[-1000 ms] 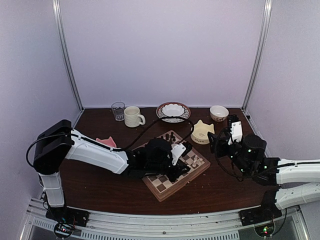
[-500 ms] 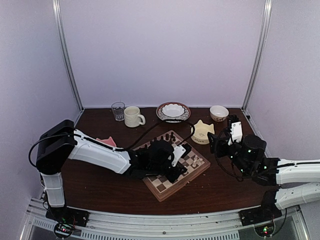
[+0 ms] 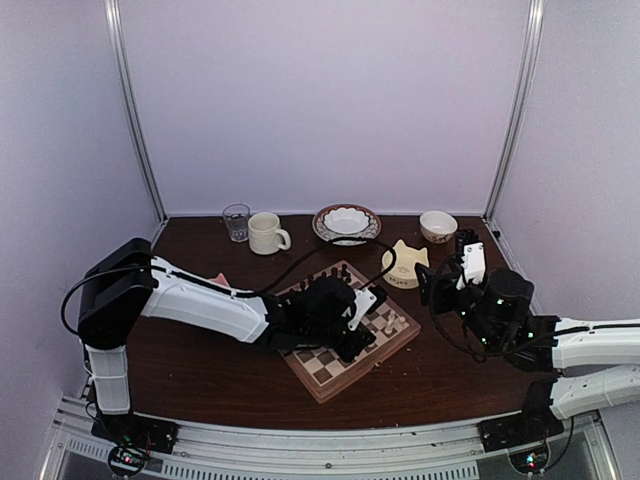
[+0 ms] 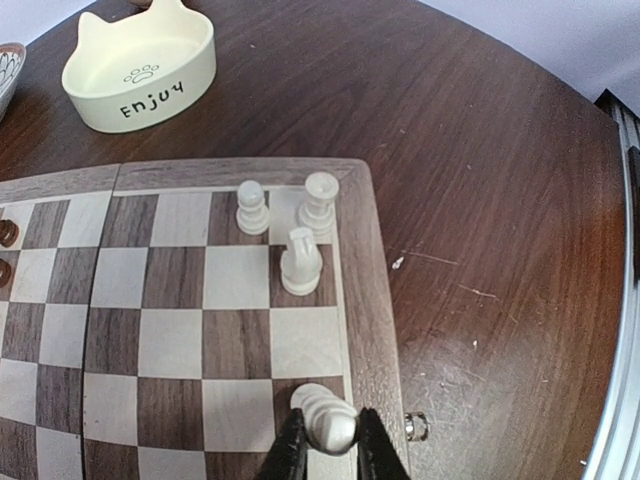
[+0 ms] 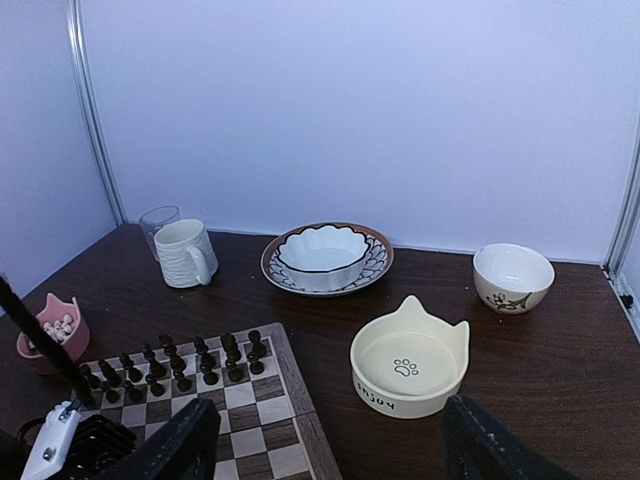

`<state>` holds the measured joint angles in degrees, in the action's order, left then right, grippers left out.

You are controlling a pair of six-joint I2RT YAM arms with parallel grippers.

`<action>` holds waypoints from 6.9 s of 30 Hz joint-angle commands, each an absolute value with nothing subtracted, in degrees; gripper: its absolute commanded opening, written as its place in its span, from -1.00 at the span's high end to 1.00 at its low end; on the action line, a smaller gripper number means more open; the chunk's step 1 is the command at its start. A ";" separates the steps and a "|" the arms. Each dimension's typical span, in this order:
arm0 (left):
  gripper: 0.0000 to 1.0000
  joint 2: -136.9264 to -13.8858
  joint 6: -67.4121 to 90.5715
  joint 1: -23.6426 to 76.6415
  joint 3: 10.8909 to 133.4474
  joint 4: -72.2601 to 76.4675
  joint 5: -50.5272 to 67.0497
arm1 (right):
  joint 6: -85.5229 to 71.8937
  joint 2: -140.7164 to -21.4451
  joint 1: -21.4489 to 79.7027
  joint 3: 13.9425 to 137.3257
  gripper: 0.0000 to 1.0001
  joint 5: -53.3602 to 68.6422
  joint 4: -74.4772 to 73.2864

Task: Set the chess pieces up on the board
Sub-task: Place the king at e1, then pick up the chess pile from the storage box, then adjust the chess pile in the storage box.

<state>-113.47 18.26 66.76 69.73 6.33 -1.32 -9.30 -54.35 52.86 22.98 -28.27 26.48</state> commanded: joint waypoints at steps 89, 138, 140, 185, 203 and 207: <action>0.60 -93.58 29.94 25.05 52.20 -23.25 -17.33 | -14.15 -51.06 52.22 25.78 -0.97 -24.09 18.69; 0.94 -69.98 29.04 25.05 44.52 -25.93 -8.34 | -11.93 -54.75 52.21 27.14 -0.97 -17.44 20.10; 0.94 -68.71 28.63 25.05 44.40 -25.83 -6.32 | -11.32 -55.73 52.21 27.76 -0.97 -14.22 20.00; 1.00 -83.47 27.44 19.42 46.66 -24.62 -13.26 | -5.27 -63.63 53.78 33.05 -0.76 11.53 20.38; 1.00 -84.46 28.83 19.42 47.70 -29.26 -22.23 | -5.21 -63.37 53.85 33.02 -0.76 11.34 20.26; 1.00 -81.82 29.79 19.42 46.59 -30.28 -24.02 | -5.19 -63.37 53.80 33.00 -0.76 11.26 20.30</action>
